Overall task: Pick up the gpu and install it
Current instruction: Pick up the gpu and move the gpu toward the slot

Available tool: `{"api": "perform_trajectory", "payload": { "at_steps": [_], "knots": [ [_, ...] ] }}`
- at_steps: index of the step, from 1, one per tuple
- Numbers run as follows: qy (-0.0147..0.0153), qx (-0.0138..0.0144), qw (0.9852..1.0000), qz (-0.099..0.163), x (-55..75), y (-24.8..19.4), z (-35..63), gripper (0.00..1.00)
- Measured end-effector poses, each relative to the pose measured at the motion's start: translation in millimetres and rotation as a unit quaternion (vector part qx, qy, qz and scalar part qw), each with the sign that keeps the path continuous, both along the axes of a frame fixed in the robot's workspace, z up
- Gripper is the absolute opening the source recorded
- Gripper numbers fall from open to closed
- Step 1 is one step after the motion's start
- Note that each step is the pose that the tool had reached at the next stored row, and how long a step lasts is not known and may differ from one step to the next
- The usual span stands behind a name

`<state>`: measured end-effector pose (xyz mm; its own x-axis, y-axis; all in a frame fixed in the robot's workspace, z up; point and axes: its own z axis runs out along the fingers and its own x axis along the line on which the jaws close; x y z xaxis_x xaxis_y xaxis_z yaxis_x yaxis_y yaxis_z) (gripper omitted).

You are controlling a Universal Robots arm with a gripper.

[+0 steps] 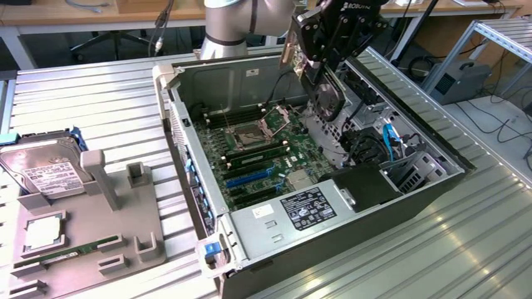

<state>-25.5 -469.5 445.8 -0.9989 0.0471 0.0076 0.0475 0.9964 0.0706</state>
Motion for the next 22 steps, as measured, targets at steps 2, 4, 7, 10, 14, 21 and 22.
{"api": "perform_trajectory", "payload": {
  "at_steps": [2, 4, 7, 10, 14, 21, 22],
  "knots": [
    [0.0000, 0.0000, 1.0000, 0.000, 0.0, 0.0, 0.0, 0.27],
    [0.0000, 0.0001, 1.0000, 0.000, 10.7, 0.0, -0.1, 0.27],
    [0.0000, 0.0000, 1.0000, 0.000, 50.5, 0.0, 0.0, 0.27],
    [0.0000, 0.0000, 1.0000, 0.000, 71.2, 0.0, 0.0, 0.27],
    [0.0000, 0.0000, 1.0000, 0.000, 79.4, 0.0, 0.0, 0.27],
    [0.0000, 0.0000, 1.0000, 0.000, 79.4, 0.0, 0.0, 0.27],
    [0.0000, 0.0000, 1.0000, 0.000, 79.4, 0.0, 0.0, 0.27]
  ]
}}
